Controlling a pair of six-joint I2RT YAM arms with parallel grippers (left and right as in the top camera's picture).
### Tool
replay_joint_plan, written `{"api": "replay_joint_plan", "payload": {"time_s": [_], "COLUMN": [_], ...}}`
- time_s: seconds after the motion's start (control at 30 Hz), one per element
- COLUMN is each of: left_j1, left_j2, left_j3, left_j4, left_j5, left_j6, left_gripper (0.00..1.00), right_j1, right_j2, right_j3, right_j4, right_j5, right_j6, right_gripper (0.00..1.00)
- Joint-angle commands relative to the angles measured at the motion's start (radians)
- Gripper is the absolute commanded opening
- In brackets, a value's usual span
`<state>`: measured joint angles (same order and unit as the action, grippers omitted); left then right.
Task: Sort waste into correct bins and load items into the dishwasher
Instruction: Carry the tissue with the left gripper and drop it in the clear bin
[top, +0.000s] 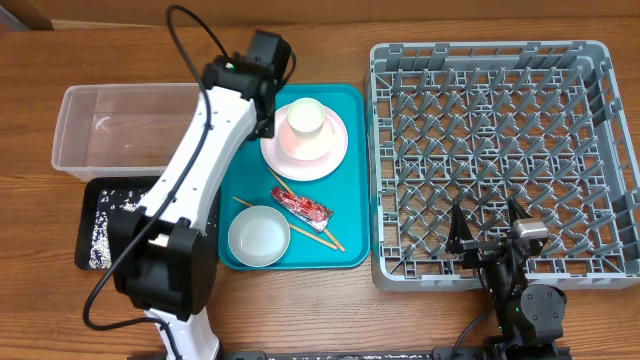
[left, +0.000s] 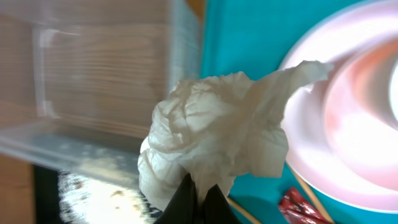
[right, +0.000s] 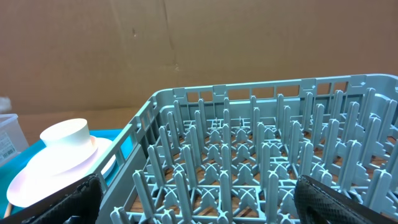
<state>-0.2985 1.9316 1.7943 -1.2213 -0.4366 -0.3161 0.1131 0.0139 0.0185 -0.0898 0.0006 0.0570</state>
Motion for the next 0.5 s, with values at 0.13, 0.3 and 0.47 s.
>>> {"api": "replay_joint_plan", "payload": {"time_s": [0.13,0.3,0.47], "left_j1": [0.121,0.229,0.331], "left_j2": [-0.023,-0.023,-0.023], "left_j3": [0.026,0.024,0.020], "left_j4": [-0.077,-0.103,-0.100], "left_j5": [-0.146,-0.098,-0.014], "left_j6": [-0.133,-0.171,-0.171], "left_gripper": [0.04,0.04,0.04], "right_j1": [0.005,0.005,0.005], "right_j2": [-0.010,-0.010,-0.010], "right_j3": [-0.011,-0.011,-0.011], "right_j4": [0.006,0.006,0.006], "right_j5": [0.006,0.006,0.006], "right_j6": [0.007,0.007,0.007], "right_gripper": [1.00,1.00,1.00]}}
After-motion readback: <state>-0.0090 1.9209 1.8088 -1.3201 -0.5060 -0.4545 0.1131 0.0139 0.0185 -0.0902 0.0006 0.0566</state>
